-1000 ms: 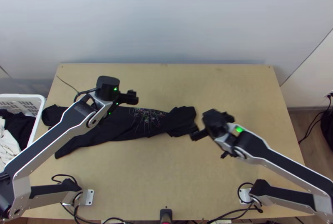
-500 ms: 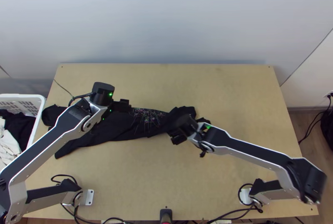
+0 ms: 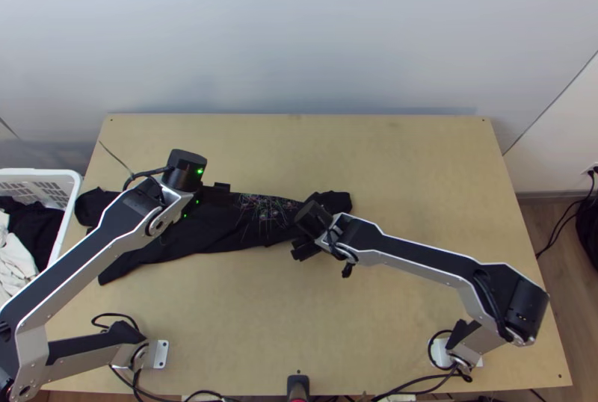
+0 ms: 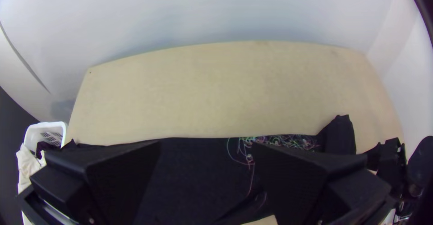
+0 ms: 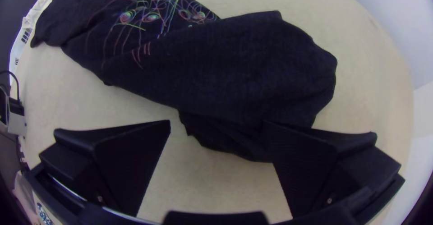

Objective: Fold the t-shirt

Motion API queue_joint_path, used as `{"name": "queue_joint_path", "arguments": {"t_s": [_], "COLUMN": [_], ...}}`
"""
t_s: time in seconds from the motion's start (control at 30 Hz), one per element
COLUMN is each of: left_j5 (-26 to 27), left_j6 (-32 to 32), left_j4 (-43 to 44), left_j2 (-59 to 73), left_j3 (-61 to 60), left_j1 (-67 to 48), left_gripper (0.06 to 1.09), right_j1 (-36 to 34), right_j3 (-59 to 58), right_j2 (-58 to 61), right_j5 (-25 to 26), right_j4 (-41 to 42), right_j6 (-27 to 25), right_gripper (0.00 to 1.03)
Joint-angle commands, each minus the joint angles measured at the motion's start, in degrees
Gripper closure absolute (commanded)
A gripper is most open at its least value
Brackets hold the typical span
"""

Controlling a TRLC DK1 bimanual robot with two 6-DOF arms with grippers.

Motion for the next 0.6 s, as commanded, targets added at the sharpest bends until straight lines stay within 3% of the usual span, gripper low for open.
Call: {"name": "queue_joint_path", "arguments": {"t_s": [0.0,0.03,0.1,0.2,0.33,0.57], "left_j5": [0.1,0.1,0.1,0.1,0.1,0.1], "left_j6": [0.1,0.0,0.0,-0.1,0.0,-0.2], "left_j4": [-0.7,-0.7,-0.7,-0.7,-0.7,-0.1], "left_j2": [0.3,0.3,0.3,0.2,0.0,0.6], "left_j3": [-0.1,-0.2,-0.2,-0.1,-0.2,0.8], "left_j1": [-0.3,-0.5,-0.5,-0.5,-0.5,-0.5], "left_gripper": [0.11,0.11,0.11,0.11,0.11,0.11], "right_j1": [-0.7,-1.3,-2.5,-4.0,-5.6,-9.1], "right_j3": [1.2,1.5,1.6,2.2,2.2,3.6], "right_j2": [2.9,3.5,3.9,3.7,2.7,-2.3], "right_j5": [-1.0,-1.0,-1.0,-1.0,-0.3,1.8], "right_j4": [-0.3,-0.3,-0.3,-0.3,-0.3,-1.9], "right_j6": [0.4,0.3,0.1,-0.5,-2.5,-5.8], "right_gripper": [0.1,0.1,0.22,0.56,0.85,0.96]}}
